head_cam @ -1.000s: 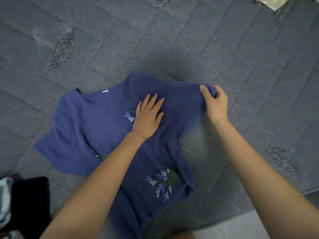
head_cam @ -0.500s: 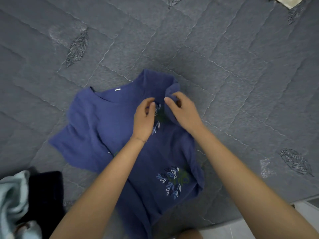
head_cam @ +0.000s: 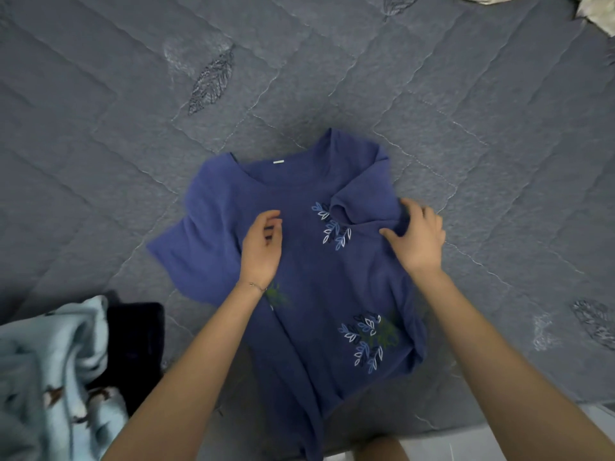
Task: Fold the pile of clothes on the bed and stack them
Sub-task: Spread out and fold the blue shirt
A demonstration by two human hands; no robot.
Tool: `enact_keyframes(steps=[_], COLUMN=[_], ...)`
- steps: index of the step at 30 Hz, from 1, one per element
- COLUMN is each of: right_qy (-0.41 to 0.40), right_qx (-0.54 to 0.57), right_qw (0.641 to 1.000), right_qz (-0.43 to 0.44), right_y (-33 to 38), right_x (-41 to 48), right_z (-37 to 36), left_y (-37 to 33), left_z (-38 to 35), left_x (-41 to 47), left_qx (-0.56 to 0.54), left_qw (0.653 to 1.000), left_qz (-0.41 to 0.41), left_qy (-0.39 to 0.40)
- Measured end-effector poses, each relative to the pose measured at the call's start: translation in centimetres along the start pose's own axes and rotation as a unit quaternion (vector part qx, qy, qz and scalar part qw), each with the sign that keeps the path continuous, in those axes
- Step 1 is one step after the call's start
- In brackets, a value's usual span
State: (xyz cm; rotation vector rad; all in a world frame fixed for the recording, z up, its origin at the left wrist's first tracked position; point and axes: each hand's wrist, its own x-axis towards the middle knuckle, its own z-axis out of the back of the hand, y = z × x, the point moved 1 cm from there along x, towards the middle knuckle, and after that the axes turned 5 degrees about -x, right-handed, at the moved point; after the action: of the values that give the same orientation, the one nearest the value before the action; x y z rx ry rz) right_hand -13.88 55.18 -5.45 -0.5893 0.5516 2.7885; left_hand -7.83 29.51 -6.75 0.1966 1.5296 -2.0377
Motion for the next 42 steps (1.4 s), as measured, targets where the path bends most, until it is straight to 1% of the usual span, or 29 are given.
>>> enact_keyframes(steps=[2,3,5,8,11,15,17,19,22,26,30,36,39,42], right_qy=[-0.012,-0.012,-0.014,0.001,0.014,0.055,0.077,0.068,0.038,0.037,0.053,0.095,0.105,0.120], right_qx=[0.106,0.142,0.170,0.172,0.176,0.192,0.193,0.169,0.136,0.079,0.043,-0.021,-0.048,-0.057], right_qw=[0.994,0.989,0.985,0.985,0.984,0.980,0.977,0.983,0.988,0.982,0.970,0.957,0.951,0.948], right_qz=[-0.023,-0.036,-0.038,-0.011,0.002,-0.026,-0.038,-0.016,0.061,0.167,0.233,0.274,0.288,0.289], right_y=[-0.1,0.1,0.5,1.5,2.2,2.7,3.0,3.8,5.9,8.9,11.8,15.0,16.0,16.8], right_x=[-0.3,-0.6,-1.3,-2.5,-3.5,-4.3,-4.7,-5.3,-6.2,-7.0,-7.3,-7.0,-6.9,-7.2], right_z=[-0.1,-0.1,-0.3,-1.1,-1.9,-3.0,-3.6,-3.8,-4.0,-5.3,-6.4,-7.9,-8.5,-9.2], left_y=[0.4,0.5,0.6,0.6,0.4,0.6,1.0,1.4,2.0,2.9,3.2,4.6,5.1,5.6], left_z=[-0.1,-0.2,-0.5,-1.2,-1.7,-1.5,-1.0,0.0,2.1,5.5,9.5,13.4,14.2,14.7], left_x=[-0.3,-0.6,-1.1,-1.9,-2.6,-2.9,-2.9,-2.9,-2.9,-2.7,-1.2,1.1,1.1,0.6], left_qx=[0.007,0.008,0.003,-0.003,0.018,0.048,0.095,0.151,0.222,0.276,0.294,0.259,0.294,0.332], left_qw=[1.000,1.000,1.000,0.999,0.998,0.995,0.991,0.983,0.967,0.957,0.950,0.952,0.942,0.924], left_qz=[-0.005,-0.006,-0.002,-0.001,-0.016,-0.044,-0.069,-0.096,-0.122,-0.077,-0.031,0.082,0.089,0.124], left_qy=[0.011,0.017,0.026,0.038,0.056,0.070,0.065,0.047,0.018,-0.037,-0.103,-0.141,-0.135,-0.142])
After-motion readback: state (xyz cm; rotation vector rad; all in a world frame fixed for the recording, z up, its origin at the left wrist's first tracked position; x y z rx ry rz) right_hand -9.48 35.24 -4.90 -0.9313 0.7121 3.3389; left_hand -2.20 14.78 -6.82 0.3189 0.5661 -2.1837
